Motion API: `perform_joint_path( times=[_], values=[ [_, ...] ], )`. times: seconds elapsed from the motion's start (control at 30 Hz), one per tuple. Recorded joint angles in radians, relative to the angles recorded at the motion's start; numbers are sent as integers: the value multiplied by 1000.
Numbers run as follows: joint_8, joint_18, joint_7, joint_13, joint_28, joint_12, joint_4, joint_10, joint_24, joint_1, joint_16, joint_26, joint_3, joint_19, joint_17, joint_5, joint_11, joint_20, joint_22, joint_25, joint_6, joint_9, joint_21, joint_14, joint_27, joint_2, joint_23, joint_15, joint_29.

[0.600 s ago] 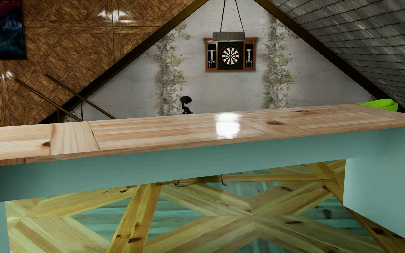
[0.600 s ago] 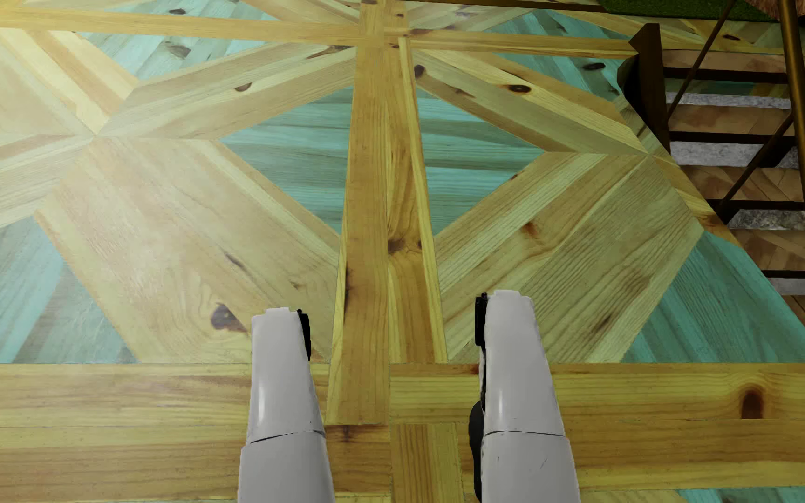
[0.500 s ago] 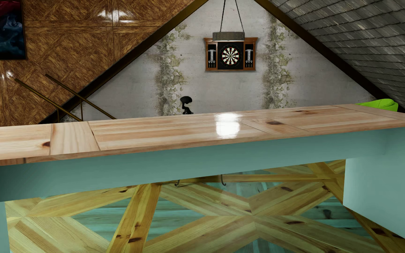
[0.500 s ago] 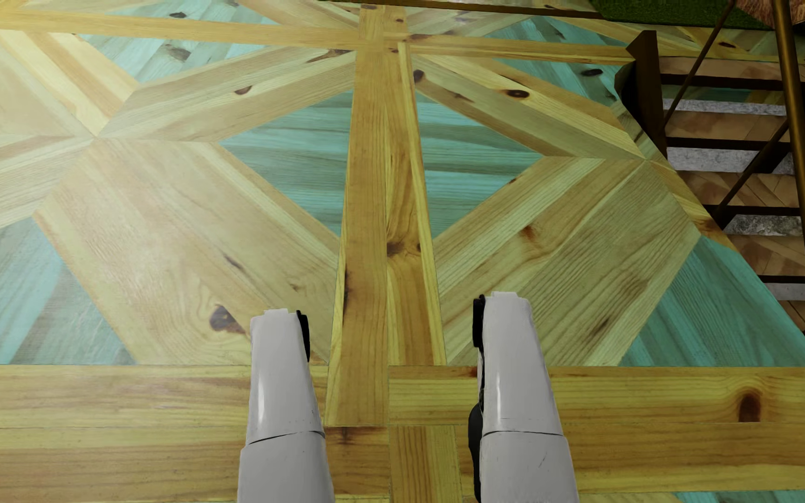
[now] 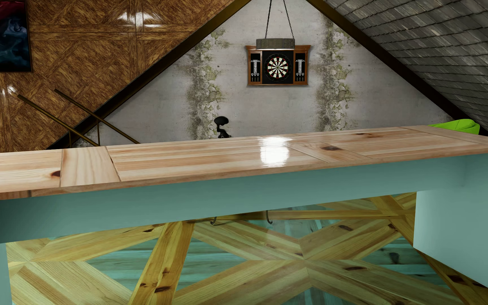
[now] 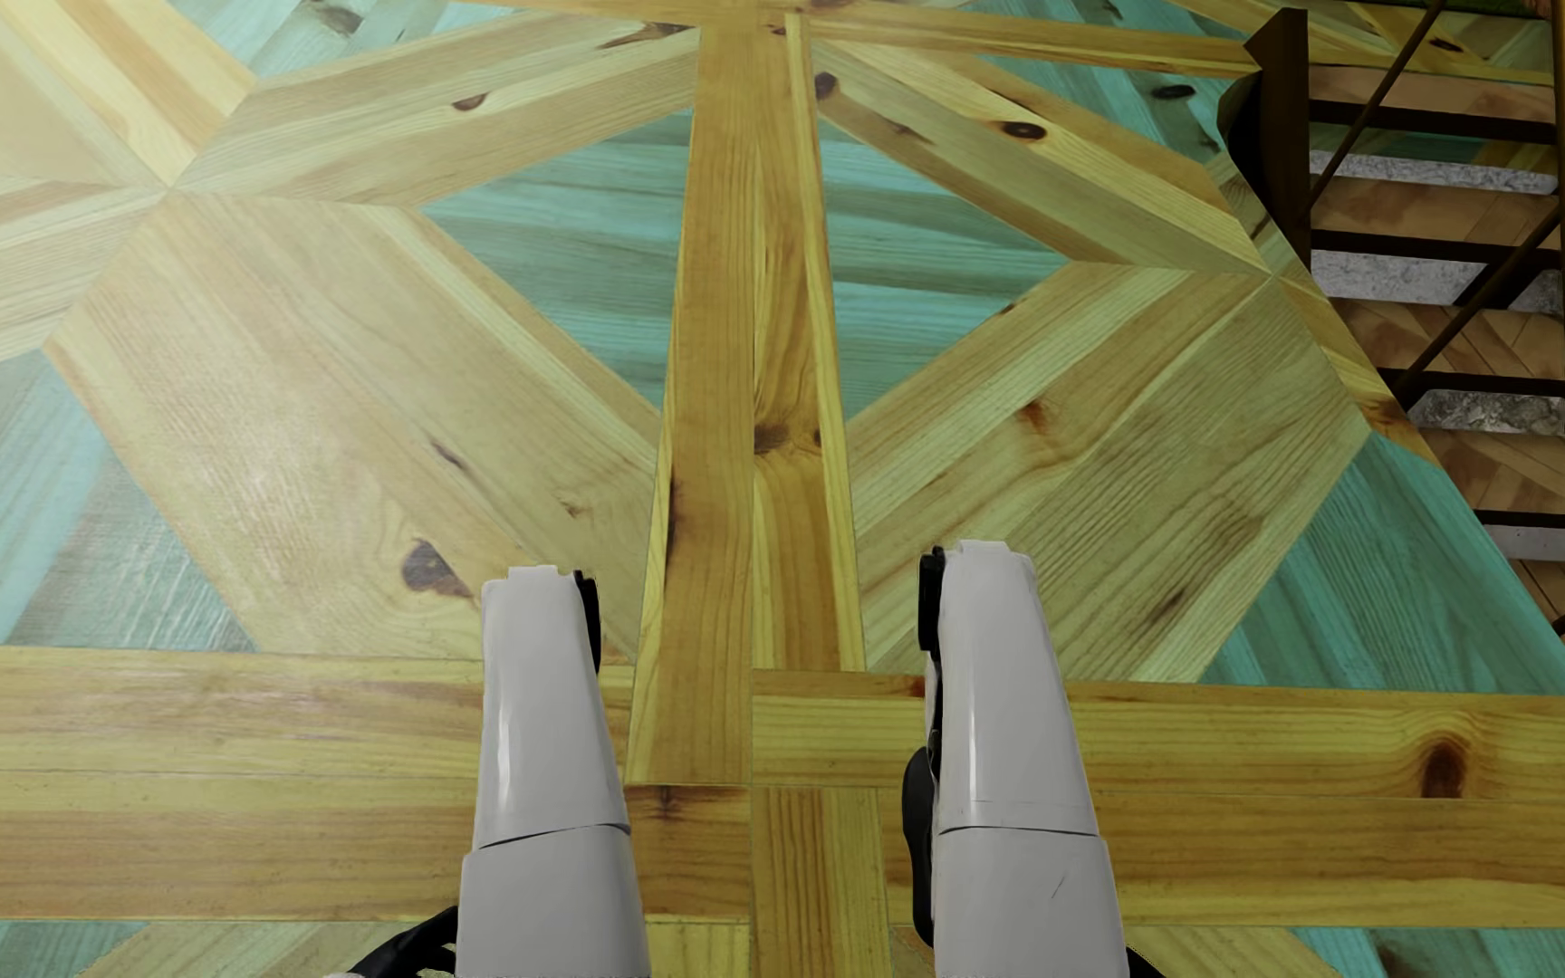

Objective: Get up from the leather chair

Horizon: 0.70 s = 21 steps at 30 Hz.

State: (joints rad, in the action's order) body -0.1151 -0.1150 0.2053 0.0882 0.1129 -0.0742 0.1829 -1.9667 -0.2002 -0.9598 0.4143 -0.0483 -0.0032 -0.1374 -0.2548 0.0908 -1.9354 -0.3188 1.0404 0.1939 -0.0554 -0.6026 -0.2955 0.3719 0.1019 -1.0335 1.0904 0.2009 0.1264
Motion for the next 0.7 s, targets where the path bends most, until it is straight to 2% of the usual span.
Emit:
perform_joint_path(
  times=[0.07, 0.13, 0.23, 0.27, 0.3, 0.33, 0.4, 0.43, 0.47, 0.53, 0.57, 0.6, 0.63, 0.67, 0.7],
  values=[
    [-1, 1, 6, 10, 4, 3, -6, -5, 14, -32, 8, 5, 2, -8, -8, 8, -3, 15, -32, -4, 1, -24, 8, 10, -2, -28, -33, 5, 4],
    [-6, -1, 15, 8, 37, 41, -13, -10, 37, -77, 36, -1, 3, -15, -26, 15, -10, 61, -147, -14, 3, -40, 24, 16, -1, -71, -100, 14, 14],
    [-21, -8, 32, -47, -1, 155, -28, -26, 69, -175, 116, -17, 6, -36, -86, 33, -30, 157, -491, -102, 7, -50, 104, 20, 7, -167, -332, 31, -59],
    [-28, -9, 38, -76, -50, 193, -36, -33, 82, -207, 145, -24, 7, -46, -110, 41, -39, 182, -628, -151, 11, -54, 139, 19, 13, -199, -450, 36, -124],
    [-34, -10, 44, -101, -132, 218, -44, -39, 91, -246, 176, -31, 8, -57, -133, 52, -47, 193, -764, -192, 16, -58, 175, 10, 32, -233, -581, 41, -207],
    [-40, -16, 51, -118, -240, 231, -47, -45, 58, -282, 209, -40, 10, -68, -159, 61, -56, 200, -891, -212, 21, -64, 204, 1, 60, -267, -724, 46, -300],
    [-51, -22, 61, -101, -464, 207, -50, -58, 30, -349, 293, -73, 9, -89, -235, 71, -67, 183, -1087, -226, 34, -91, 235, 2, 128, -331, -1001, 55, -473],
    [-56, -24, 64, -68, -553, 155, -55, -62, -1, -384, 347, -105, 8, -99, -291, 75, -70, 147, -1162, -208, 43, -108, 229, 5, 174, -363, -1121, 61, -540],
    [-62, -27, 67, -23, -584, 70, -59, -64, -34, -418, 408, -135, 9, -110, -357, 79, -71, 88, -1220, -176, 53, -127, 214, 10, 199, -395, -1223, 66, -544],
    [-72, -39, 68, 110, -523, -202, -59, -62, -74, -479, 531, -175, 13, -124, -526, 83, -69, -120, -1289, -141, 67, -174, 146, 19, 217, -456, -1368, 75, -403],
    [-78, -44, 68, 200, -473, -385, -63, -60, -70, -509, 588, -189, 15, -129, -621, 91, -68, -284, -1308, -156, 74, -195, 78, 22, 212, -485, -1415, 81, -301],
    [-84, -49, 65, 317, -435, -603, -66, -57, -56, -532, 633, -204, 17, -132, -709, 95, -67, -487, -1317, -176, 76, -219, -31, 28, 225, -508, -1441, 91, -255],
    [-84, -56, 64, 448, -395, -828, -64, -54, -45, -555, 662, -227, 17, -131, -778, 91, -65, -701, -1320, -206, 76, -236, -163, 36, 250, -532, -1447, 99, -280],
    [-82, -56, 60, 598, -423, -1042, -66, -48, -24, -571, 671, -243, 17, -125, -831, 89, -58, -900, -1328, -239, 77, -260, -283, 43, 258, -549, -1442, 106, -296],
    [-79, -58, 61, 750, -481, -1206, -65, -38, -4, -582, 672, -255, 15, -123, -857, 86, -49, -1054, -1330, -259, 74, -282, -406, 51, 272, -562, -1433, 115, -322]
  ],
)
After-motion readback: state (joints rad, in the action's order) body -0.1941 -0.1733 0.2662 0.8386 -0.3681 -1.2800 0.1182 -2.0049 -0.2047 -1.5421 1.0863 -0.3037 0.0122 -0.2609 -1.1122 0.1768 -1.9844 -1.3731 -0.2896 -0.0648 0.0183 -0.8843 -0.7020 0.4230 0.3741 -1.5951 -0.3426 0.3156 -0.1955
